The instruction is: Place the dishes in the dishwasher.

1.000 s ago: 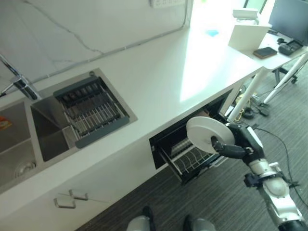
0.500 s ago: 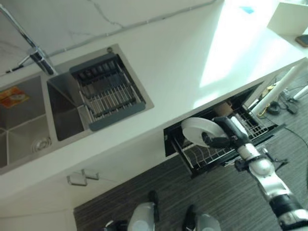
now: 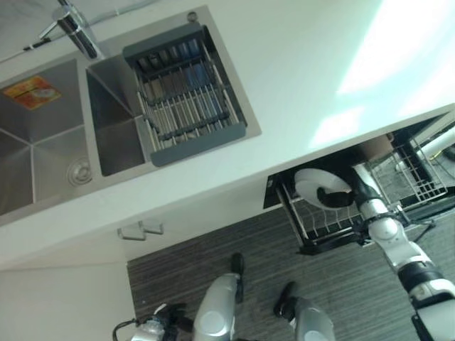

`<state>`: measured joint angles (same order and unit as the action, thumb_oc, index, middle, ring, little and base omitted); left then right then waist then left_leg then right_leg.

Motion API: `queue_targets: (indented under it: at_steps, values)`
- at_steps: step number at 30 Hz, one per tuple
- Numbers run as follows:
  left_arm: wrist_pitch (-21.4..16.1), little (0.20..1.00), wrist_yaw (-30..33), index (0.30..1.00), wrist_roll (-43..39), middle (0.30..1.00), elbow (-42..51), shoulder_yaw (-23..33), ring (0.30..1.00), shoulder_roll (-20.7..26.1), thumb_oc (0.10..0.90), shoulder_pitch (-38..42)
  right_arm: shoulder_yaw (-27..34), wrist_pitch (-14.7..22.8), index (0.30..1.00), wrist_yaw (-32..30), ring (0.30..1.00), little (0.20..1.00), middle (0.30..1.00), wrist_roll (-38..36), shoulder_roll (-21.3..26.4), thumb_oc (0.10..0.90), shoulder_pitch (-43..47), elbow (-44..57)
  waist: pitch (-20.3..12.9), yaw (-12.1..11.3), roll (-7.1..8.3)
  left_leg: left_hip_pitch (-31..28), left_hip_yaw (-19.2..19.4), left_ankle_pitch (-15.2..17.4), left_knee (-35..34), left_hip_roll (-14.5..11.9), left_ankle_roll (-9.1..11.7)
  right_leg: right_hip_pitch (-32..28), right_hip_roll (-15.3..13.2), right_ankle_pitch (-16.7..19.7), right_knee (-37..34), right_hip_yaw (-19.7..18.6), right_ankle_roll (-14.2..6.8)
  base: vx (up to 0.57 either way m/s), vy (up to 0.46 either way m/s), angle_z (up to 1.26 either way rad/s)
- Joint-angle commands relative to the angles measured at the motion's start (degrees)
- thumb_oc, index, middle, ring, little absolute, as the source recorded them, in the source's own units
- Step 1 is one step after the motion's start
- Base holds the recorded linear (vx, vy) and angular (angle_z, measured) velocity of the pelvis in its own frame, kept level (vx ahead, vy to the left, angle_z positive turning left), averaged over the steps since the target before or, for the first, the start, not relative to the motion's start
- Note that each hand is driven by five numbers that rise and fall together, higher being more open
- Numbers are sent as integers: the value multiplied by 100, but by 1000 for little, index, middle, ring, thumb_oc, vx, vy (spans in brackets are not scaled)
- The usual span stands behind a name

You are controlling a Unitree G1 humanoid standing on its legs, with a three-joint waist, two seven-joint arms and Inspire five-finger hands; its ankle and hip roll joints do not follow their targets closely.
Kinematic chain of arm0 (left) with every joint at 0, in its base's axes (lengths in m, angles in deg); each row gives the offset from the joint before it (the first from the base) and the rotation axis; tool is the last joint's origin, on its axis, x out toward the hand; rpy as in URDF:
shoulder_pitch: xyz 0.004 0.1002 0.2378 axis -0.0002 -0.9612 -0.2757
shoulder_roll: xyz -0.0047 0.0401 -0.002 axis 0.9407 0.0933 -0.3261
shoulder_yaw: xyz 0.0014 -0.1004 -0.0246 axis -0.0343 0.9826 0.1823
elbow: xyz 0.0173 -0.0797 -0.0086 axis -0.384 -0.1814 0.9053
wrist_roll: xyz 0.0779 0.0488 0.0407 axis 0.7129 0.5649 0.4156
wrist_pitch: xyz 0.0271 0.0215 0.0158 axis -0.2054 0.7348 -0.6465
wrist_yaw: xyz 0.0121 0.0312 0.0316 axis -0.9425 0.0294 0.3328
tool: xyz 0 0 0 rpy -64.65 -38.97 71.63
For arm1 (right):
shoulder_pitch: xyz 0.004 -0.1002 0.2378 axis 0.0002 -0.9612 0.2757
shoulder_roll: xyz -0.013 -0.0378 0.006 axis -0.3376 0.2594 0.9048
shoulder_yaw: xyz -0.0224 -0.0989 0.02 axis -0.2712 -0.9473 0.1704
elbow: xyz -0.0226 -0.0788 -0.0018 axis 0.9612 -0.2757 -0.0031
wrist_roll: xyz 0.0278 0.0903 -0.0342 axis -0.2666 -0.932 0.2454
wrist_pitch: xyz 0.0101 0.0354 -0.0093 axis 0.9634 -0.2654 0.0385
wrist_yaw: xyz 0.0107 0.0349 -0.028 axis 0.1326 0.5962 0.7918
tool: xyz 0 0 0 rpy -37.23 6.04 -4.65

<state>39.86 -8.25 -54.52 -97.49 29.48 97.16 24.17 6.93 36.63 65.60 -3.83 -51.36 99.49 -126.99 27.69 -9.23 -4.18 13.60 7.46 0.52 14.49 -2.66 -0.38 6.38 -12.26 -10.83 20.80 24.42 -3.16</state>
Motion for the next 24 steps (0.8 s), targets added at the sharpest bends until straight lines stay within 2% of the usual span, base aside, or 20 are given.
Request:
queue_targets:
  at_steps: [1, 2, 3, 5, 10, 15, 19, 20, 24]
  values:
    - [18, 900, -48, 900, -235, 900, -70, -324, 900, 129, 800, -170, 212, -612, 300, -1490, 300, 300, 300, 282, 432, 400, 856, 61, -329, 75, -17, -66, -391, 734, 270, -57, 179, -20, 93, 176, -361, -267, -85, -30, 55, -2]
    - [-7, 900, -36, 900, -294, 900, -69, -369, 900, 125, 800, -156, 272, -791, 300, -1779, 300, 300, 300, 237, 441, 400, 927, -21, -304, 70, -39, -50, -401, 732, 270, -45, 175, -5, 96, 176, -361, -276, -82, -41, 82, 1]
    - [-54, 900, -39, 900, -405, 900, -81, -426, 900, 115, 800, -123, 380, -1028, 300, -2344, 300, 300, 300, 332, 450, 400, 997, -94, -265, 62, -82, -23, -416, 733, 270, -26, 163, 19, 101, 177, -361, -284, -80, -22, 51, 3]
    - [-111, 900, -37, 900, -481, 900, -126, -489, 900, 80, 800, -79, 488, -1214, 300, -2855, 300, 300, 300, 497, 445, 400, 1086, -181, -230, 61, -131, 2, -429, 733, 270, 0, 147, 43, 117, 174, -361, -293, -70, -19, 61, 5]
    - [-184, 900, -7, 900, -654, 900, -233, -633, 900, -14, 800, -83, 556, -1360, 300, -3708, 300, 300, 300, 740, 493, 400, 1208, -313, -195, 59, -222, 41, -447, 723, 270, 49, 128, 77, 135, 171, -361, -319, -48, 3, 59, 1]
    - [-275, 900, 9, 900, -646, 900, -252, -666, 900, -60, 800, -117, 485, -1298, 300, -3974, 300, 300, 300, 896, 460, 400, 1163, -324, -149, 41, -271, 77, -435, 704, 270, 70, 98, 121, 122, 200, -361, -308, -42, 1, 25, 1]
    - [-233, 900, 15, 900, -691, 900, -174, -704, 900, -59, 800, -88, 398, -1317, 300, -3776, 300, 300, 300, 825, 413, 400, 1155, -352, -85, 42, -305, 110, -434, 690, 270, 71, 88, 167, 125, 226, -361, -306, -46, 18, 10, 1]
    - [-230, 900, 17, 900, -710, 900, -161, -727, 900, -65, 800, -93, 332, -1300, 300, -3701, 300, 300, 300, 832, 369, 400, 1159, -406, -80, 29, -285, 58, -467, 807, 270, 97, 120, 128, 125, 92, -361, -391, -90, 84, -2, 2]
    - [-255, 900, 14, 900, -751, 900, -120, -791, 900, -76, 800, -33, 124, -1273, 300, -3625, 300, 300, 300, 829, 264, 400, 1340, -557, 32, -9, -356, 132, -471, 757, 270, 101, 110, 201, 125, 127, -361, -370, -82, -1, 13, 0]
